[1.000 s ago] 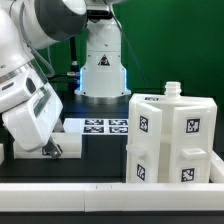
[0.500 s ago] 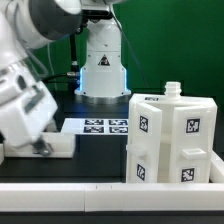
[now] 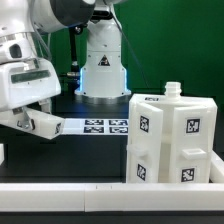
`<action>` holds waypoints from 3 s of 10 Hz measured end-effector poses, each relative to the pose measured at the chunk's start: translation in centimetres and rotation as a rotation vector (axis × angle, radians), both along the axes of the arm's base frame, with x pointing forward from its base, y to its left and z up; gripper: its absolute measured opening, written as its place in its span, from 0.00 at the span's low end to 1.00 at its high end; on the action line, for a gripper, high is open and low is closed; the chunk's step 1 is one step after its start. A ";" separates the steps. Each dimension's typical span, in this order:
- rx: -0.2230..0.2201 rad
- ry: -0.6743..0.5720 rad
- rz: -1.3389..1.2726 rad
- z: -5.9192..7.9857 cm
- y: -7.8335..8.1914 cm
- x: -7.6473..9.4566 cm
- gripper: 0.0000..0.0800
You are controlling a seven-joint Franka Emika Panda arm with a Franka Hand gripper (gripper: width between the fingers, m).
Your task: Assemble cabinet
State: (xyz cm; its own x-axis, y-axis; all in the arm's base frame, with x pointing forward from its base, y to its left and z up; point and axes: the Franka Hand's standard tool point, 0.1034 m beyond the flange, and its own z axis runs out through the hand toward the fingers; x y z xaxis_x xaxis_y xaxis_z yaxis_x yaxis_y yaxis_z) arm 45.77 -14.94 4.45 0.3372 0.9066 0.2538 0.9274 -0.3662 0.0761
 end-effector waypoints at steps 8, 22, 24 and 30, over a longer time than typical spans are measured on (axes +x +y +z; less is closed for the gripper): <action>-0.102 -0.007 -0.409 5.9 2.7 3.7 0.70; -0.066 0.237 -0.690 6.6 4.9 5.1 0.70; -0.113 0.360 -0.700 6.8 6.6 4.9 0.70; -0.266 0.748 -0.769 5.8 5.9 5.8 0.70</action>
Offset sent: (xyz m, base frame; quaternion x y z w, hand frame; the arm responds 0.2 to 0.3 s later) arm 0.0217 -0.0208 0.0442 -0.0676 -0.2116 0.2096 0.9522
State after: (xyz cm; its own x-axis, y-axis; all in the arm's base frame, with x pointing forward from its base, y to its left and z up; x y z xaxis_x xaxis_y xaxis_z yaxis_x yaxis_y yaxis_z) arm 51.59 -9.08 10.21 0.8211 0.3851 -0.4214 0.3043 -0.9198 -0.2476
